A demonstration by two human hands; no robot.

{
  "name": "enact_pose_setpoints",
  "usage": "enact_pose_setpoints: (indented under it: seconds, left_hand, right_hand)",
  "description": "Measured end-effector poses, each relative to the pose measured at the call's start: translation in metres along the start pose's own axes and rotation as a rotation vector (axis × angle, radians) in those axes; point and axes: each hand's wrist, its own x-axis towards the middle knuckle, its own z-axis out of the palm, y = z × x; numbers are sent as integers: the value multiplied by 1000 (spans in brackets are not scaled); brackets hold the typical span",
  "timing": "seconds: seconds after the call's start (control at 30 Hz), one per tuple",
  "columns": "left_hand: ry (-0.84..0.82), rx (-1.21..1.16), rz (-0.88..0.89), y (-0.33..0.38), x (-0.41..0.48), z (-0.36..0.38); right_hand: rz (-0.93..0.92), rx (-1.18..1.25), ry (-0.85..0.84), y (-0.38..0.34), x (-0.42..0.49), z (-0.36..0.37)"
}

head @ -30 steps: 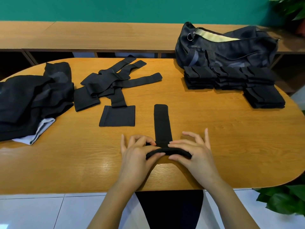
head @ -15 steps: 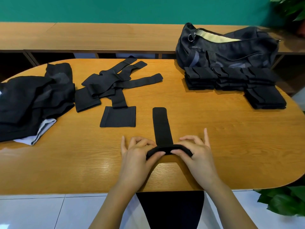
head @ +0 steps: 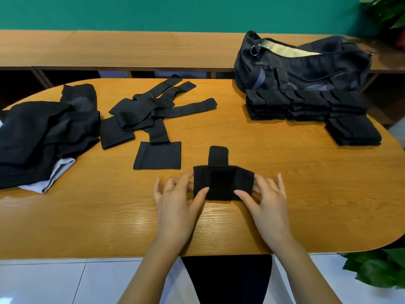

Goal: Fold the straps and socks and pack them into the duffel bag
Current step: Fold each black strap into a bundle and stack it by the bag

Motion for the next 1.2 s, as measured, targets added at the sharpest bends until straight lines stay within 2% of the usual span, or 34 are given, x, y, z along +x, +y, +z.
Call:
enact_pose_setpoints:
  seconds: [0.27,0.33,0.4,0.5,0.63,0.93,1.2]
  left_hand:
    - [-64,149,-29,2,1,1]
    - [-35,158,54,2,1,-1]
    - [-27,119,209,0,0,-4]
    - [-138,74,308,-2,-3,-5]
    - [-234,105,285,-7,-9,2]
    - [-131,118,324,-1,-21,3]
    - [-155,94,289,-2,-26,1]
  right_hand:
    - [73,-109,30,2,-4,3]
    - [22,-164,51,2,-4,-1]
    - [-69,-159,16,3,-6,-6]
    - [-189,-160,-122,3,-9,-6]
    - [-229,-176,-194,4,-15,0]
    - [-201,-167,-184,3,-23,-2]
    - [-171,-116,-143,1,-26,1]
